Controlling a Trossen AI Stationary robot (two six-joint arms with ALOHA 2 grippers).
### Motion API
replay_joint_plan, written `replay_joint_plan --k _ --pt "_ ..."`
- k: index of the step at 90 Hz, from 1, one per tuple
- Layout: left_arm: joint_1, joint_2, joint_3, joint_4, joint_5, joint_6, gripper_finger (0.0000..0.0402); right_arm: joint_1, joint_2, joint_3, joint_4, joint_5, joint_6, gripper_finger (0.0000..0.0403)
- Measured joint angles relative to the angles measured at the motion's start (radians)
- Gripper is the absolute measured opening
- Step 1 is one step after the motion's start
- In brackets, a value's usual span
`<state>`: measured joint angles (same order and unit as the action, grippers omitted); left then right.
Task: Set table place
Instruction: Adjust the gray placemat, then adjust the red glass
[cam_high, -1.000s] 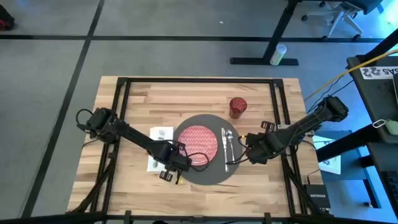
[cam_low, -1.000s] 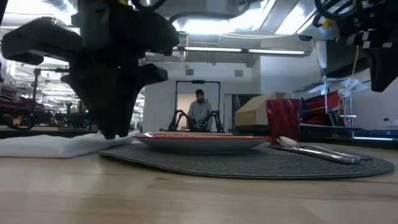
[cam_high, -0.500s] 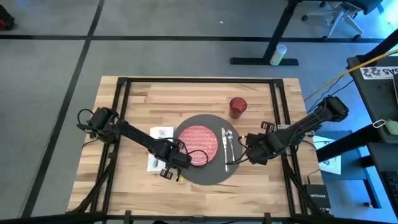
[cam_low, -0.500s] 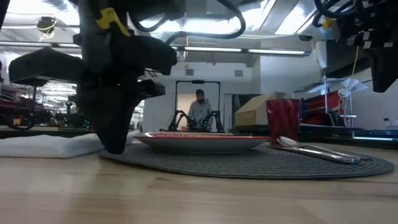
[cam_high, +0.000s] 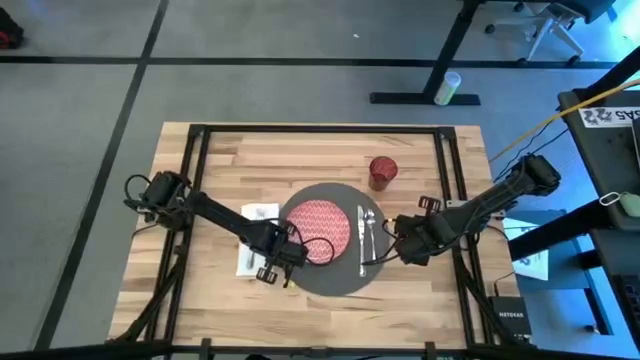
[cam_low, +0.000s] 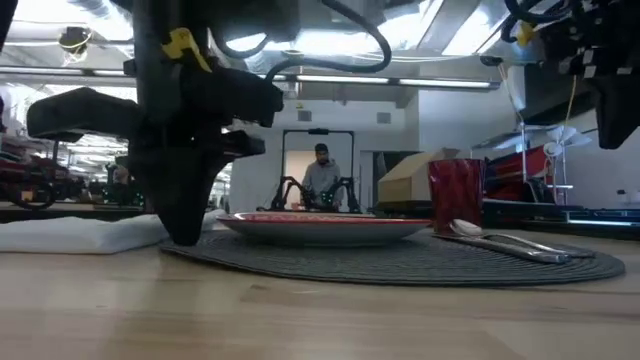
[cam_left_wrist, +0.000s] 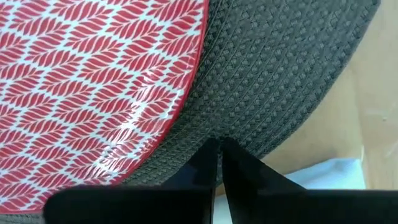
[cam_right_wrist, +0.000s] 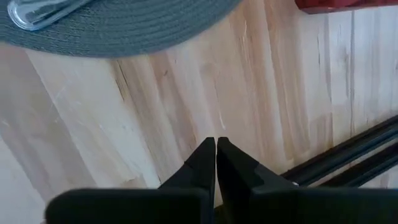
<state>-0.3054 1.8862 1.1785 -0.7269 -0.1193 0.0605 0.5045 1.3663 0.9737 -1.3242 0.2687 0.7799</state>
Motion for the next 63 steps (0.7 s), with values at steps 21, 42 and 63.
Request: replay_joint_plan --k 21,42,63 --pt "-0.013 -0.025 -0.004 -0.016 -0.014 -0.001 0.0005 0.000 0.000 0.014 0.043 0.058 -0.018 0.0000" --pt "-0.041 -0.073 0.016 -0.107 -0.057 -0.042 0.0005 -0.020 0.000 0.085 0.040 0.239 -0.051 0.0000" --pt "-0.057 -0.135 0.020 -0.110 -0.073 -0.058 0.0005 -0.145 0.000 0.145 0.045 0.391 -0.166 0.0000"
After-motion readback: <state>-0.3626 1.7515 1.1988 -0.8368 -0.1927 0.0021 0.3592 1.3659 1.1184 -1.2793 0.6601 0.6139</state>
